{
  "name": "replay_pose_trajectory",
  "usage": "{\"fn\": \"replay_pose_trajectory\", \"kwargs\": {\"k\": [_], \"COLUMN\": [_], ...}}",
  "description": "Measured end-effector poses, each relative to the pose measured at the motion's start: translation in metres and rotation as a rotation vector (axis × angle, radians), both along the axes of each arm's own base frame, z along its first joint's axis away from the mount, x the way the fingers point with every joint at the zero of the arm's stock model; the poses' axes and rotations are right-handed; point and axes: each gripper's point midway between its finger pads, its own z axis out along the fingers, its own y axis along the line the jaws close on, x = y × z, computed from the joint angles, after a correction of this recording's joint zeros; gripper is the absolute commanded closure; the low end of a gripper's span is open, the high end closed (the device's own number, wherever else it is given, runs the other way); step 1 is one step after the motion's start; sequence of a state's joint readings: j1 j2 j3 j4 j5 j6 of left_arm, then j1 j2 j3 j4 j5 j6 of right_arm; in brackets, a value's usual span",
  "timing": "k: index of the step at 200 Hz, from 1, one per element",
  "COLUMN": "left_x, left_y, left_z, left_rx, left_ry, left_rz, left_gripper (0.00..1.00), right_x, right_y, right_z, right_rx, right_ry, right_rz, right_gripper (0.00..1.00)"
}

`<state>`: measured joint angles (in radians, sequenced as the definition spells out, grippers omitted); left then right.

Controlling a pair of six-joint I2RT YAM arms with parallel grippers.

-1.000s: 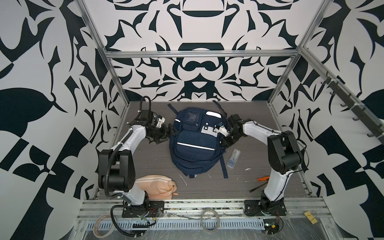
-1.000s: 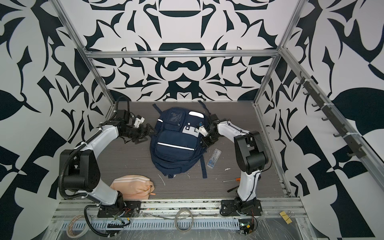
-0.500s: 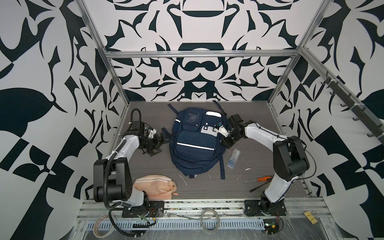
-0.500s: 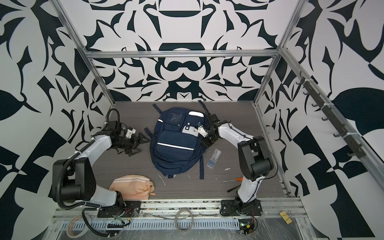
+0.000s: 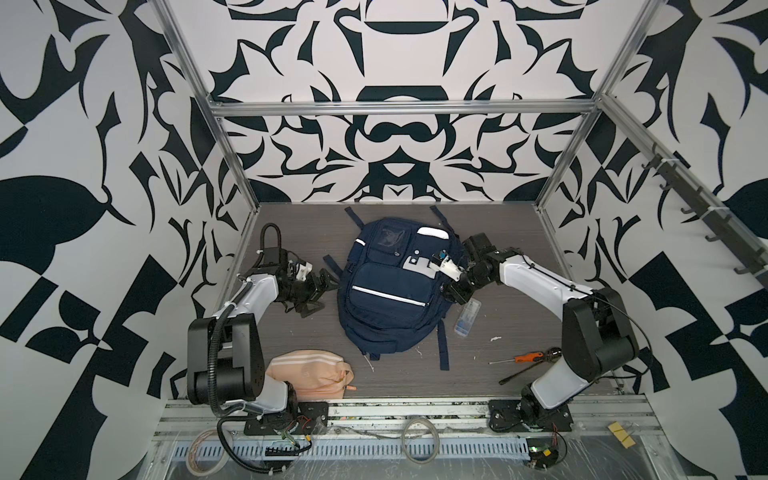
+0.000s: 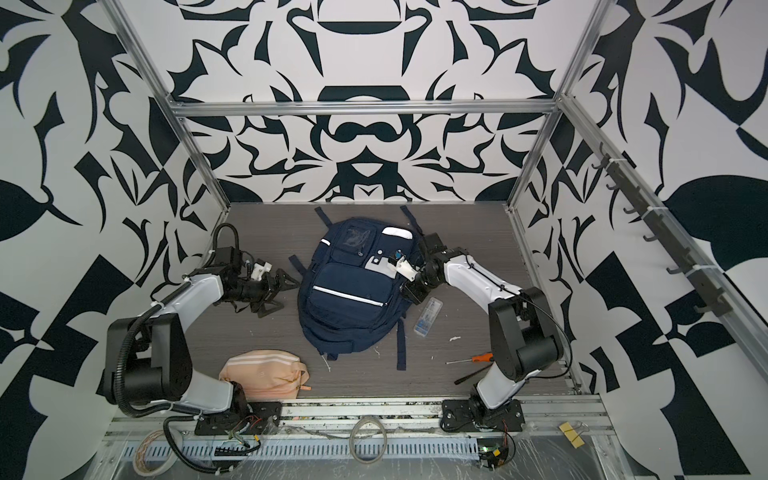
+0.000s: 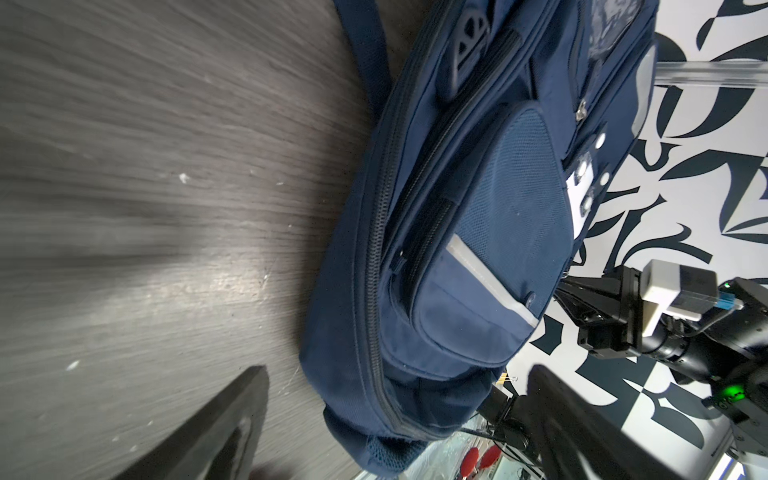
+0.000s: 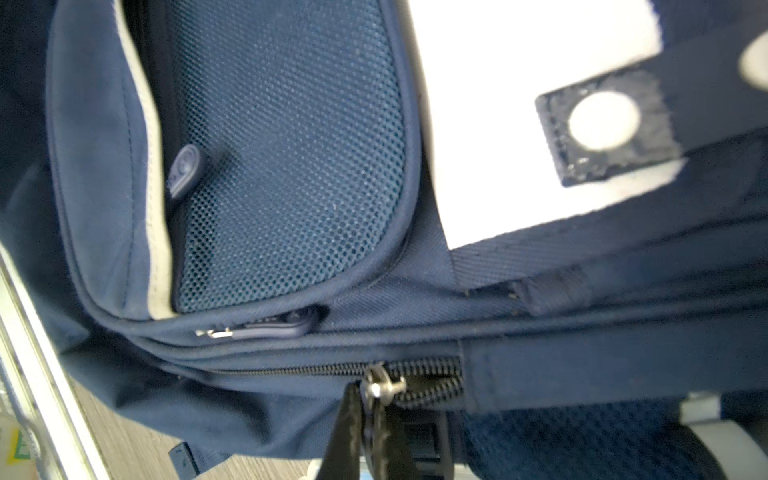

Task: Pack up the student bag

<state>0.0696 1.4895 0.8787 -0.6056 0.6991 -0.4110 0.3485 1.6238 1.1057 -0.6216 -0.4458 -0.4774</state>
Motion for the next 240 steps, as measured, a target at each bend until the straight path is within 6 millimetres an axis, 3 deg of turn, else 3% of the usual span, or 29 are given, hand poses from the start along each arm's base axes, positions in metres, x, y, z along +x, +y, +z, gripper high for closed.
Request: {"fn": "replay_pose_trajectory", "kwargs": {"k": [64,78,113,143,196,240], "left_x": [-0.008,-0.009,-0.014,-0.025,-0.020,-0.001], "left_y": [-0.006,-0.014,-0.041,-0.054,-0.065,-0.066], "left_z": [-0.030,-0.037,-0.045,-0.057,-0.059,-0.051], "left_rx": [-0.014,-0.024,-0.053,-0.073,-0.124,-0.151], "left_ry": [0.085,0.099,0.108,0.137,0.152,0.124], "left_rz": [0.005,-0.003,-0.030,-0.022,0.050,0.130], "left_gripper": [0.00,0.07,0.46,1.00,1.00,1.00], "right_x": [0.002,0.002,0.004,0.011,0.014,0.006], "right_y": [-0.004,-0.003,-0.004,-0.015,-0.016,-0.022], "right_z": [0.003,0.005,0.009,0.017,0.022,0.021], "right_rx": [-0.030,-0.024,0.038,0.116,0.206,0.336], "right_ry": [-0.032,-0.023,0.053,0.094,0.170,0.292], "right_rz": [0.029,0.017,-0.113,-0.302,-0.445,-0.484], "right_gripper": [1.00,1.00,1.00,1.00,1.00,1.00]}}
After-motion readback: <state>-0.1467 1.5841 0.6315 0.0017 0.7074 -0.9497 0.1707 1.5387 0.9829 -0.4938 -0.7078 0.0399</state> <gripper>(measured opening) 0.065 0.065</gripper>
